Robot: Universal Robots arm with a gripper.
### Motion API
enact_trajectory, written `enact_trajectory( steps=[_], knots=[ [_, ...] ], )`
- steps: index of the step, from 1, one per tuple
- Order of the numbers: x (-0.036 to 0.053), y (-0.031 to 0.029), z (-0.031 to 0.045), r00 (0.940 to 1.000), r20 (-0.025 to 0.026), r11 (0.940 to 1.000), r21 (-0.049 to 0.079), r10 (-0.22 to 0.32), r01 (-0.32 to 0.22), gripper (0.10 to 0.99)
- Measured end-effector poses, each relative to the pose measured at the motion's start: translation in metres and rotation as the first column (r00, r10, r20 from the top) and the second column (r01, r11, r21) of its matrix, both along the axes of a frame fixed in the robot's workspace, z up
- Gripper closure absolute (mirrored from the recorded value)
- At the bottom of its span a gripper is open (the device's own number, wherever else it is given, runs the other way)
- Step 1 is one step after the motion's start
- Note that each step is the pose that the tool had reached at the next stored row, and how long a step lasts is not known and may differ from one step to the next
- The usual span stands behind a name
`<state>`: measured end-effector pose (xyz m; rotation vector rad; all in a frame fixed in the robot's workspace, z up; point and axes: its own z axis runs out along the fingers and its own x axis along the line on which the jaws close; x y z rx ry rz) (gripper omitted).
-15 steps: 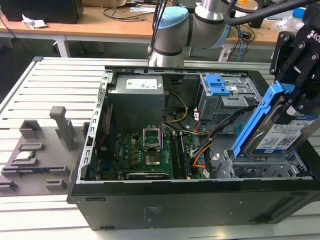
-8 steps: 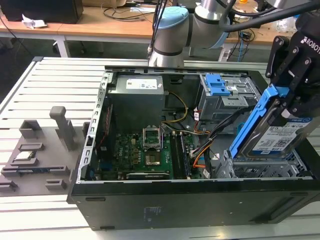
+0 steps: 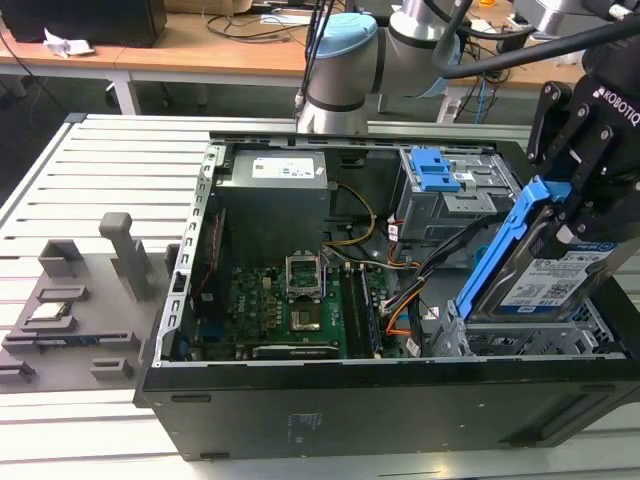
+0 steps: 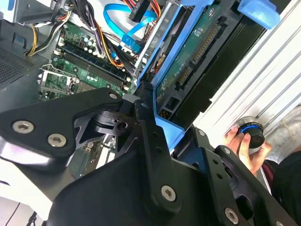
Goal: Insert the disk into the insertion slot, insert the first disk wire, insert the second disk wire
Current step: 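Insert the disk into the insertion slot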
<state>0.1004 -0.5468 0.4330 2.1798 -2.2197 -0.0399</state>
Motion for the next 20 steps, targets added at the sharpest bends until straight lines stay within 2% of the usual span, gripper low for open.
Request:
enact_trajectory(
  steps=[2, 10, 16, 20],
  knots=[
    [-0.0001, 0.0000, -0.0014, 1.0000, 0.0000, 1.0000, 0.000, 0.000, 0.000, 0.718],
    [-0.0001, 0.0000, -0.0154, 1.0000, 0.0000, 1.0000, -0.001, 0.000, 0.000, 0.718],
    [-0.0001, 0.0000, -0.0296, 1.0000, 0.0000, 1.0000, -0.001, 0.000, 0.000, 0.718],
    [-0.0001, 0.0000, -0.0345, 1.0000, 0.0000, 1.0000, -0.001, 0.000, 0.000, 0.718]
  ],
)
